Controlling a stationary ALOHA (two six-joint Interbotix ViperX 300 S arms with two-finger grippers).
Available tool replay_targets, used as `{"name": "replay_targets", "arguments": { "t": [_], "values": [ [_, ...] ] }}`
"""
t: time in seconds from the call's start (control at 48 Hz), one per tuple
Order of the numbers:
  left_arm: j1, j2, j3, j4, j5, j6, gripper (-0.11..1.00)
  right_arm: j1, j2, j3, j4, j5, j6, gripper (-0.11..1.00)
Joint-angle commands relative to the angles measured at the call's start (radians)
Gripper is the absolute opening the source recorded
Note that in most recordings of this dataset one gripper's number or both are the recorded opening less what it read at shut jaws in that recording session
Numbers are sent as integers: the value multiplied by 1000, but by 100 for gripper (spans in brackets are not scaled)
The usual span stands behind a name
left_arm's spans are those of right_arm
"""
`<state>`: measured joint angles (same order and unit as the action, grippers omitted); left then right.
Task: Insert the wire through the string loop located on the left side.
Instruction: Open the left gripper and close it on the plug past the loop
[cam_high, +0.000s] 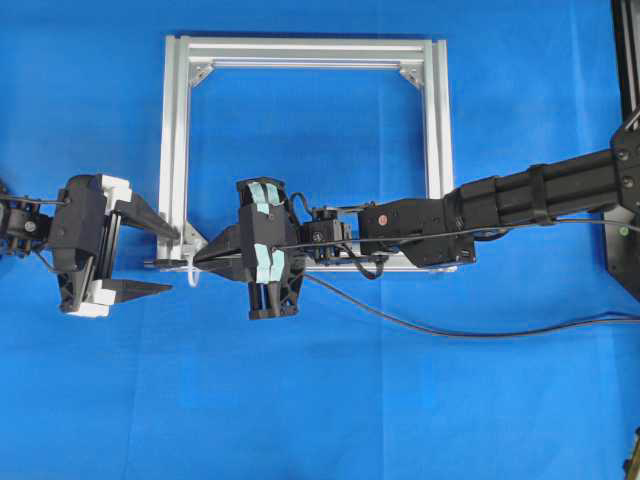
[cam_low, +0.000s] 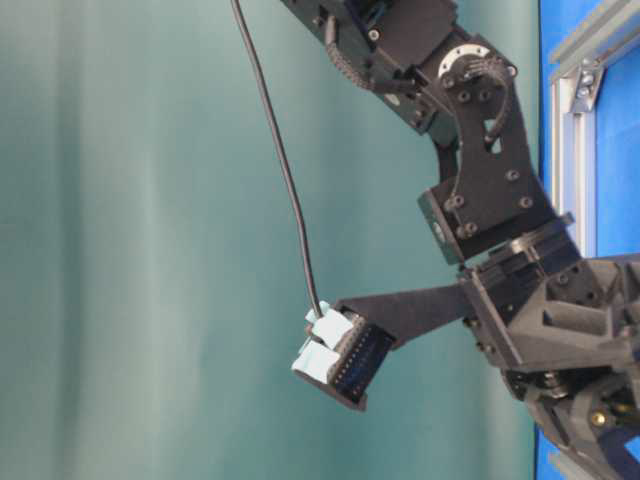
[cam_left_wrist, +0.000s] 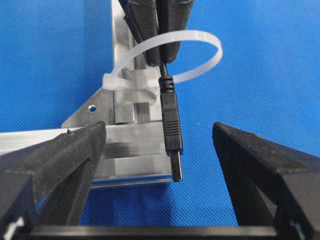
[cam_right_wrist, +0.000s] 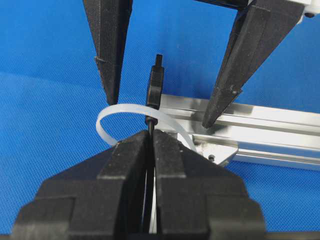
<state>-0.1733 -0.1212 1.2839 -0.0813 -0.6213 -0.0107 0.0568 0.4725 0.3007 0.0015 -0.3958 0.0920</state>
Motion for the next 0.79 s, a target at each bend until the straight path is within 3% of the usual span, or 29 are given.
{"name": "replay_targets", "arguments": {
  "t": [0.0,0.271,0.521,0.771],
  "values": [
    [-2,-12,-5,2,-6,2,82,-3,-21,-9,3,-3,2,-10],
    [-2,-15,-2,2,-3,17,71,-3,-21,-9,3,-3,2,-10],
    [-2,-31,6,2,-2,15,7,-3,-21,-9,3,-3,2,-10],
    [-2,-46,8,3,12,15,6,-5,-23,-9,3,-3,2,-10]
  ]
}}
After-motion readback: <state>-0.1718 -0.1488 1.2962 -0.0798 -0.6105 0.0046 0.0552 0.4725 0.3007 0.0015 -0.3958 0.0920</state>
